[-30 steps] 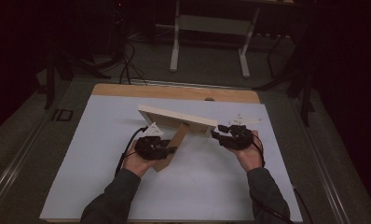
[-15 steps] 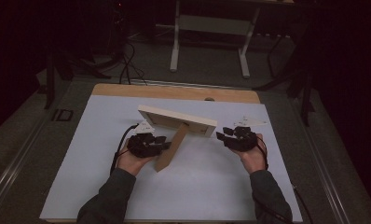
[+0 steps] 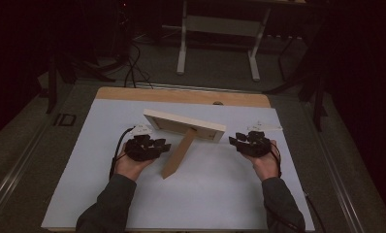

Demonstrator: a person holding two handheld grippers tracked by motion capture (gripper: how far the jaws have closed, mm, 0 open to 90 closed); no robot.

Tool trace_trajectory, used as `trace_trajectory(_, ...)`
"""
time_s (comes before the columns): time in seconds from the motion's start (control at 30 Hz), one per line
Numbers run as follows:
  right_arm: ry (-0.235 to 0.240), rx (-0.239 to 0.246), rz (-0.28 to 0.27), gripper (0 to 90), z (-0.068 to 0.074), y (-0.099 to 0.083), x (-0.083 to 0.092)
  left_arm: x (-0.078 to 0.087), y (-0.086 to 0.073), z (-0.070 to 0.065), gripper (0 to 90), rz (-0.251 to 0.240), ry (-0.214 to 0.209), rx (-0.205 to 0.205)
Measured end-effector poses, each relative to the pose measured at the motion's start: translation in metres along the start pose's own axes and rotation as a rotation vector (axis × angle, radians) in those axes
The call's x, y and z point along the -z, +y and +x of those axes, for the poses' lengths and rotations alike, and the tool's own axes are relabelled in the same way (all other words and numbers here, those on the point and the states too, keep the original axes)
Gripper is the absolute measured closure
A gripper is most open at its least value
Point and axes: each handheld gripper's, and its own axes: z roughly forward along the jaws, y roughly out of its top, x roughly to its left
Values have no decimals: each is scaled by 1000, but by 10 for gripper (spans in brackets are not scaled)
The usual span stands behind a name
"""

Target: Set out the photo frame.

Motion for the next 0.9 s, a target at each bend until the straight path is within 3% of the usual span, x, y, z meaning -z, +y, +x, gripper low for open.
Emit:
trace_trajectory(0.2, 6, -9, 2, 630, -3, 1, 0, 3, 1, 3, 644, -11, 23, 25)
trace_trajectory(0.3, -22, -37, -26, 628, -6, 2, 1, 7, 4, 3, 668, -31, 64, 31)
trace_trajectory(0.37, -32, -42, -33, 628, -7, 3, 2, 7, 4, 3, 673, -31, 64, 31)
trace_trajectory(0.4, -12, -45, -43, 674, -8, 5, 3, 10, 7, 3, 691, -45, 89, 41)
trace_trajectory(0.5, -6, -32, -54, 703, -6, 8, 4, 13, 13, 2, 713, -55, 112, 36)
trace_trajectory(0.7, -1, -39, -74, 780, -2, 15, 2, 14, 20, -1, 748, -50, 123, 17)
trace_trajectory(0.9, 0, -37, -83, 878, 2, 21, -1, 13, 25, -2, 775, -46, 135, 25)
